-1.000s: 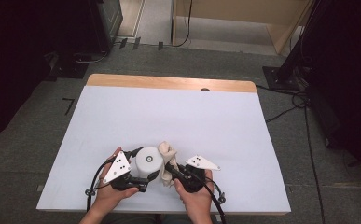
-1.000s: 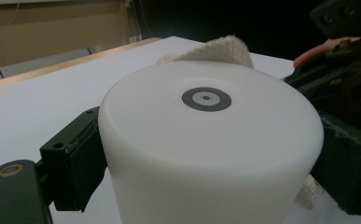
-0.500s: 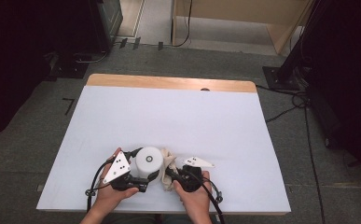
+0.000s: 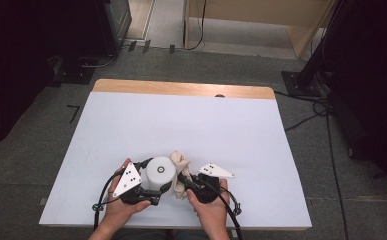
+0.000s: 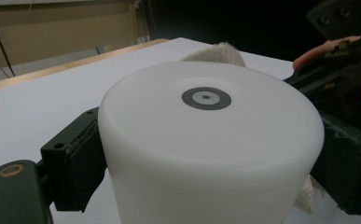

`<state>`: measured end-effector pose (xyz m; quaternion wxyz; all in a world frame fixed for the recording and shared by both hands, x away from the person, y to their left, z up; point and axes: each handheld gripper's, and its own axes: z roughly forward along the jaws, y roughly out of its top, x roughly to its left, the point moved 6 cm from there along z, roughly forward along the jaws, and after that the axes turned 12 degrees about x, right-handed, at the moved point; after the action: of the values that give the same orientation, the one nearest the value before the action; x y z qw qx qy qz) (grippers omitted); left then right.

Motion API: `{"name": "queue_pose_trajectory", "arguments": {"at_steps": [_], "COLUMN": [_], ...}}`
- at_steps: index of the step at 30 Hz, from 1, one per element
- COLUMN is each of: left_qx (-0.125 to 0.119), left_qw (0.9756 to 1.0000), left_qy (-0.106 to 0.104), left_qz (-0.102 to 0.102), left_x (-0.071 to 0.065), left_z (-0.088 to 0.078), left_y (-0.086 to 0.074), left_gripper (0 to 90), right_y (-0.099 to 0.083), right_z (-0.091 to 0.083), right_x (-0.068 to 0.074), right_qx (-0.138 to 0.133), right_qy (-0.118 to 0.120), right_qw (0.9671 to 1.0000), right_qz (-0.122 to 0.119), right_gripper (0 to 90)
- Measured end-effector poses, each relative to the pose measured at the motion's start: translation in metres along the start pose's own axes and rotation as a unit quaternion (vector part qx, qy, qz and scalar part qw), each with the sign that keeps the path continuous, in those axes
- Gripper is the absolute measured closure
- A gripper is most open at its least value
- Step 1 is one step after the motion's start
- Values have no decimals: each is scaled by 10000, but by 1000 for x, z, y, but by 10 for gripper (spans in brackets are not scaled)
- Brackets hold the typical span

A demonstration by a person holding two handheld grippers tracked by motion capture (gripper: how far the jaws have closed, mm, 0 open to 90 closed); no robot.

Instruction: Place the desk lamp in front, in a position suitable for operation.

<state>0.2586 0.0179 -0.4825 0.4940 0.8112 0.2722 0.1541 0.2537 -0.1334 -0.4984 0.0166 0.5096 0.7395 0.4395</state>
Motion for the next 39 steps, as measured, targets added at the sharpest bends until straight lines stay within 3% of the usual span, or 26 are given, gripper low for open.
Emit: {"name": "queue_pose_trajectory", "arguments": {"at_steps": [5, 9, 17, 22, 26, 33, 39], "left_qx": [-10, -122, -189, -194, -1, 31, 75], "left_qw": [10000, 9998, 9992, 9987, 9985, 9984, 9987], "left_qy": [68, 79, 277, 384, 483, 494, 413], "left_qz": [-11, -141, -221, -288, -271, -262, -299], "left_x": [1, 9, 34, 47, 53, 52, 51], "left_z": [1, 2, 17, 30, 39, 38, 36], "left_y": [4, 14, 34, 34, 26, 23, 19], "left_gripper": [90, 90, 90, 90, 90, 90, 85], "right_y": [-3, 10, 62, 79, 78, 66, 45], "right_z": [7, 4, -12, -4, 12, 27, 42], "right_x": [-6, -5, -3, -13, -24, -32, -39], "right_qx": [168, 151, -252, -366, -253, -57, 364], "right_qy": [23, 113, 150, 90, 13, 32, 10], "right_qw": [9997, 9995, 9995, 9991, 9995, 9999, 9993], "right_qz": [152, 241, -130, -204, -202, -81, 77], "right_gripper": [794, 794, 792, 792, 791, 790, 789]}}
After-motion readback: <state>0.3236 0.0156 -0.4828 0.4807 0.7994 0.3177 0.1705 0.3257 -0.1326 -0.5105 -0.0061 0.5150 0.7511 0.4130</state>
